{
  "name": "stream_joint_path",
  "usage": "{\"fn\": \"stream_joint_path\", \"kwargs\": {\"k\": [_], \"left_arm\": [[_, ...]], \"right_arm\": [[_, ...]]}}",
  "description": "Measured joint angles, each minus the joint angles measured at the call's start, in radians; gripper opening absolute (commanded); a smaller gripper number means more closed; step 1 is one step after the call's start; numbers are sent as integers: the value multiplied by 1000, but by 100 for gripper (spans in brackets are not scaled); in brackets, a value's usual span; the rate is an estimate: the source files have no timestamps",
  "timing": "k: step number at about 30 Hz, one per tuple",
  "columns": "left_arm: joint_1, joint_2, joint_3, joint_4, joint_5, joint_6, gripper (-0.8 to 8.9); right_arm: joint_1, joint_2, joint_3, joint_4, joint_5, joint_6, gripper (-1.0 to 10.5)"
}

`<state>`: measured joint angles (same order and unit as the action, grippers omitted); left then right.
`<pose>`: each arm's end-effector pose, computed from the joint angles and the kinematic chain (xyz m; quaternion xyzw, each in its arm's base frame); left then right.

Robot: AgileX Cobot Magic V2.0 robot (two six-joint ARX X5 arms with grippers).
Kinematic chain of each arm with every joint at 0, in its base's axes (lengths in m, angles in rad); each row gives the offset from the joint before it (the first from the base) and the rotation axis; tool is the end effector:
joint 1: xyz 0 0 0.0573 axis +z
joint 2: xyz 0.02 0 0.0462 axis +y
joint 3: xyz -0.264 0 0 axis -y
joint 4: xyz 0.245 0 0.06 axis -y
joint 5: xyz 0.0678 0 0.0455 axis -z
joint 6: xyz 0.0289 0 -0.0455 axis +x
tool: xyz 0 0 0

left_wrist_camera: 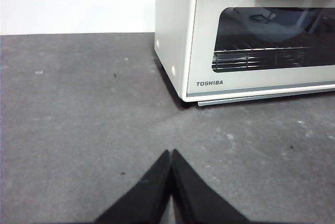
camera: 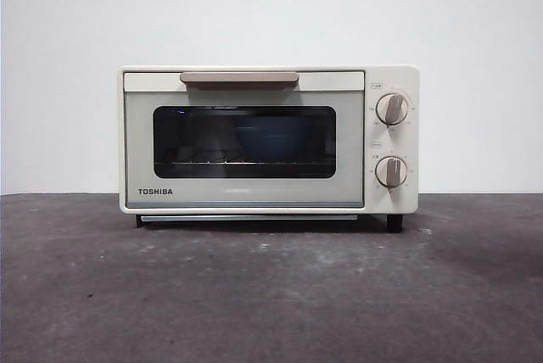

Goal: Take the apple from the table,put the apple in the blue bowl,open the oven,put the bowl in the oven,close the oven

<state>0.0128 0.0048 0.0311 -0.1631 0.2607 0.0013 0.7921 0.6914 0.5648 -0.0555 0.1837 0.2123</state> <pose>0.0943 -0.0062 0.1581 -0.0087 0.0676 -0.1234 0.9900 0.1174 0.1115 0.2830 0.0583 0.1115 0.2881 0.9493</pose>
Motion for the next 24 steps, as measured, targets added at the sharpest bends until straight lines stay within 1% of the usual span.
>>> {"fn": "stream_joint_path", "kwargs": {"k": [7,24], "left_arm": [[0,0,0,-2,0,-30,8],[0,0,0,-2,0,-41,8]], "right_arm": [[0,0,0,0,0,0,5],[0,0,0,0,0,0,5]]}}
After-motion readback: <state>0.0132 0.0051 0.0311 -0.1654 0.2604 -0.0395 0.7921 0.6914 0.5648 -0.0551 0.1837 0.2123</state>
